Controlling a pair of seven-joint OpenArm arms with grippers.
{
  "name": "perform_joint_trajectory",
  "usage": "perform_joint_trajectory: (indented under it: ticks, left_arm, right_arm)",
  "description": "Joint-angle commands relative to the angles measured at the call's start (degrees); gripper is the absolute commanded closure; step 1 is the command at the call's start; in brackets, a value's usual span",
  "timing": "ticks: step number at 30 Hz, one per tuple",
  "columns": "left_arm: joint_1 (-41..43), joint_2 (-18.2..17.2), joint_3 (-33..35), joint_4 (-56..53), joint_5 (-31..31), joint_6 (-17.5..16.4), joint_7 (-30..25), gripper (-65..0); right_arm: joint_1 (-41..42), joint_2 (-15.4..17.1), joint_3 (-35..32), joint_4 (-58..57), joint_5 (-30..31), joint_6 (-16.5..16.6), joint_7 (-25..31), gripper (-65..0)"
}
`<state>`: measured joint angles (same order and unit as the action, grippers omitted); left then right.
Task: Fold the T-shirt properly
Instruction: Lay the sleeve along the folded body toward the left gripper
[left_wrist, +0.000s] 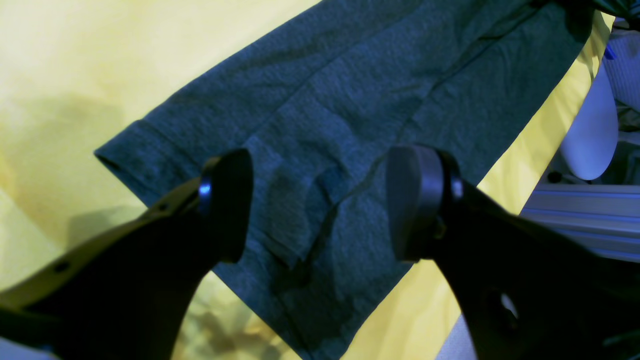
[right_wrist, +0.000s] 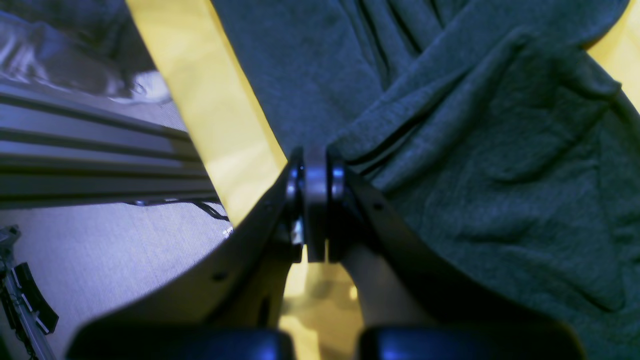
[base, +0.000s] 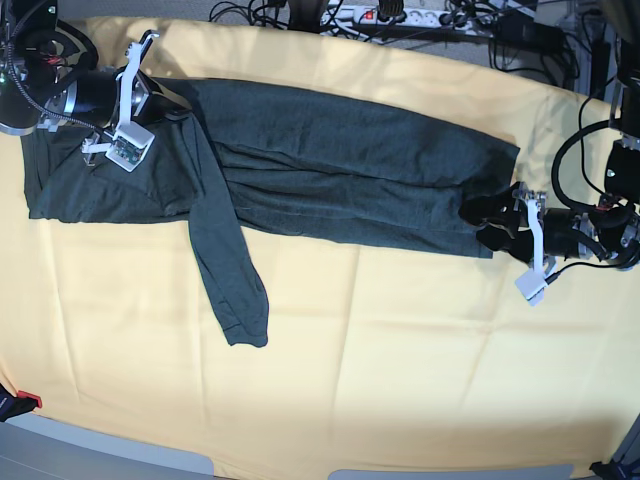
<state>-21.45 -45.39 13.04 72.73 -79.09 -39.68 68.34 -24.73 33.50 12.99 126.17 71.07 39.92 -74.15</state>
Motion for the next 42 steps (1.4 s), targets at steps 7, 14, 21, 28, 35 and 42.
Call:
perform_joint_trajectory:
  ticks: [7,14,21,28,35,42]
  left_arm:
    - [-1.4,-1.09,-0.85,0.66,-1.33,-0.32,-1.07,-43.0]
    - [-1.4,-1.11,-0.85,0.66,-1.29,-0.32,-1.05,-43.0]
    - [-1.4,-1.09,-0.85,0.66,-0.87,-0.32,-1.03,-43.0]
    - [-1.4,-0.66,-0.85,0.66,-0.5,-0.32,-1.03,-43.0]
    - [-1.4,-0.17,-0.85,0.66,-0.22,-0.32,-1.05,-43.0]
    - [-1.4,-0.17,-0.85,0.66,-0.24,-0.32,-1.05,-43.0]
  right_arm:
    - [0.85,1.01,0.5,0.96,-9.66,0.08,1.07,-13.1]
    - [4.15,4.63,2.93,0.98,-15.21,0.08,3.72,-39.8]
    - [10.95,2.32,8.33,0.66,-8.66,-1.9,17.64,-39.8]
    - [21.42,-6.93,4.28,-14.84,-15.93,-7.21,23.41,-39.6]
    - [33.48,-13.2,-1.49,-39.32,-11.39,-5.09,18.88,-39.6]
    - [42.99,-18.51,-4.74,-56.24,-10.01,-3.78,17.51,-39.6]
